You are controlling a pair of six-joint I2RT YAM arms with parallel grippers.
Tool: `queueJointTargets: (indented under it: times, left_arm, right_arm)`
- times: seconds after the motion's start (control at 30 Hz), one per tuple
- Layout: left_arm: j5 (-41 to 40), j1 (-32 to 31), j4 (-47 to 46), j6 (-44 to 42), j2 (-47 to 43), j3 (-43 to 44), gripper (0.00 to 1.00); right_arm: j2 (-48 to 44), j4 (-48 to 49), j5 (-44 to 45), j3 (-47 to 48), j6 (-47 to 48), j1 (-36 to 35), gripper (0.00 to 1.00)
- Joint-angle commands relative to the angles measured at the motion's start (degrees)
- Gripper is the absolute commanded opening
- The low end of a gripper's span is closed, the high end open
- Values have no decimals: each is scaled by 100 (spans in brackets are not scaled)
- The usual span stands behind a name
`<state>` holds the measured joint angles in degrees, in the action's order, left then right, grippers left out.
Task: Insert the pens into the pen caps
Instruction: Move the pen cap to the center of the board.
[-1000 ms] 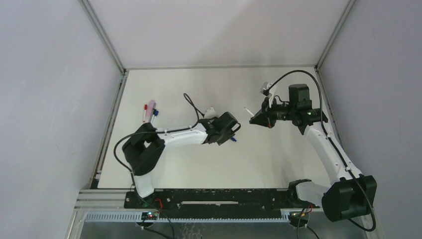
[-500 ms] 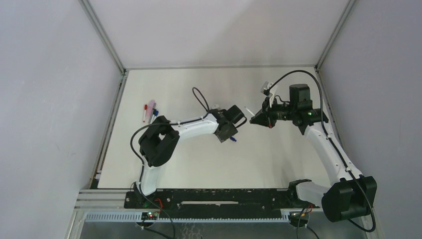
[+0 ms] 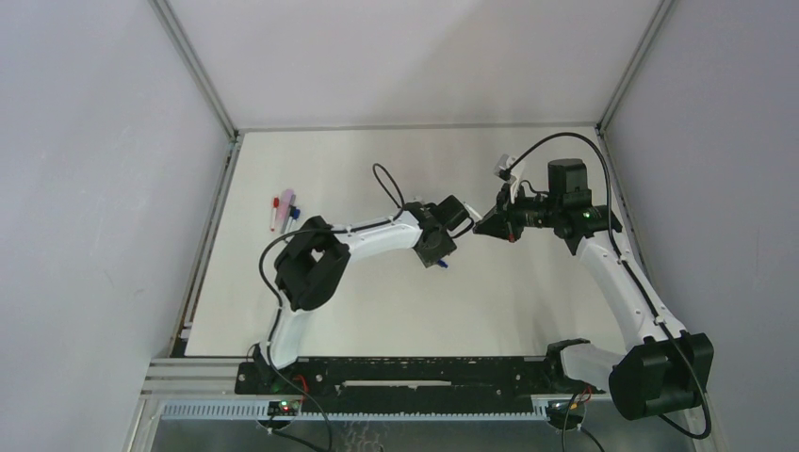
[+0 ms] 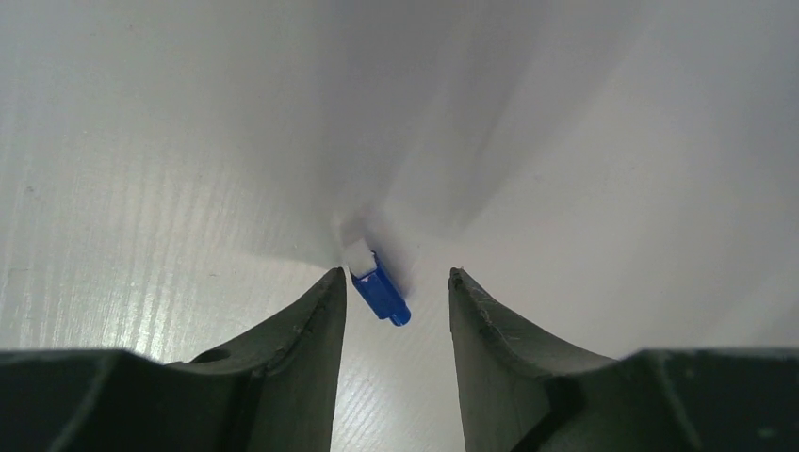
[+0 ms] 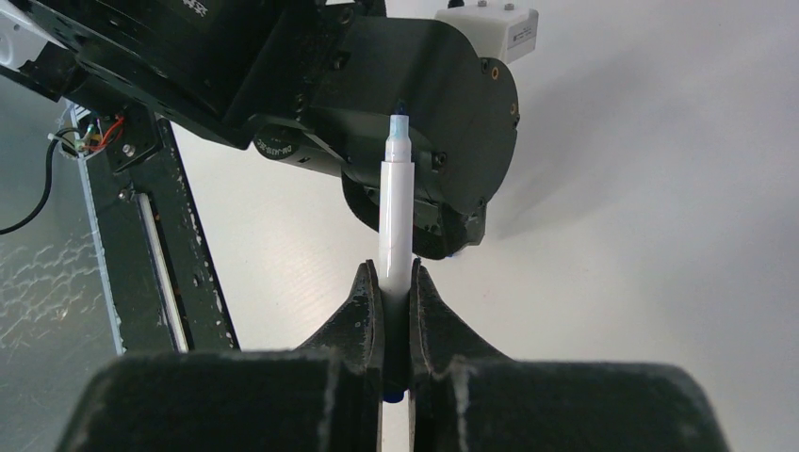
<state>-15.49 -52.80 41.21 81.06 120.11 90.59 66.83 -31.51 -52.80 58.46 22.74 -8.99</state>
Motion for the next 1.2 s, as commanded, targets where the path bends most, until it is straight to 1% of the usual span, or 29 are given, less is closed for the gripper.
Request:
queueJointTargets:
  times: [0.0, 0.13, 0.33, 0.57, 0.73, 0.83, 0.93, 1.03, 1.17]
  left_arm:
    - [106, 24, 203, -23, 75, 334, 48]
    - [108, 32, 238, -25, 129, 358, 48]
    - [236, 50, 315, -112, 290, 469, 42]
    - [248, 51, 425, -190, 303, 485, 31]
    - [265, 59, 482, -320, 235, 414, 19]
    - [314, 53, 490, -497, 153, 288, 13]
    - [349, 32, 491, -758, 13, 129, 10]
    - [177, -38, 505, -1055, -321, -152, 8]
    - [-28, -151, 519, -1501, -854, -749, 9]
  right_arm:
    - [-139, 127, -51, 192, -54, 36, 0]
    - [-144, 127, -73, 190, -55, 38, 0]
    - [-161, 141, -90, 186, -63, 47, 0]
    - [-166, 137, -102, 192, -63, 55, 0]
    - [-172, 136, -125, 191, -64, 56, 0]
    - [-177, 129, -132, 188, -64, 58, 0]
    - [-179, 125, -162, 192, -70, 64, 0]
    - [-184, 112, -192, 190, -63, 59, 0]
    - [-175, 101, -244, 192, -64, 73, 0]
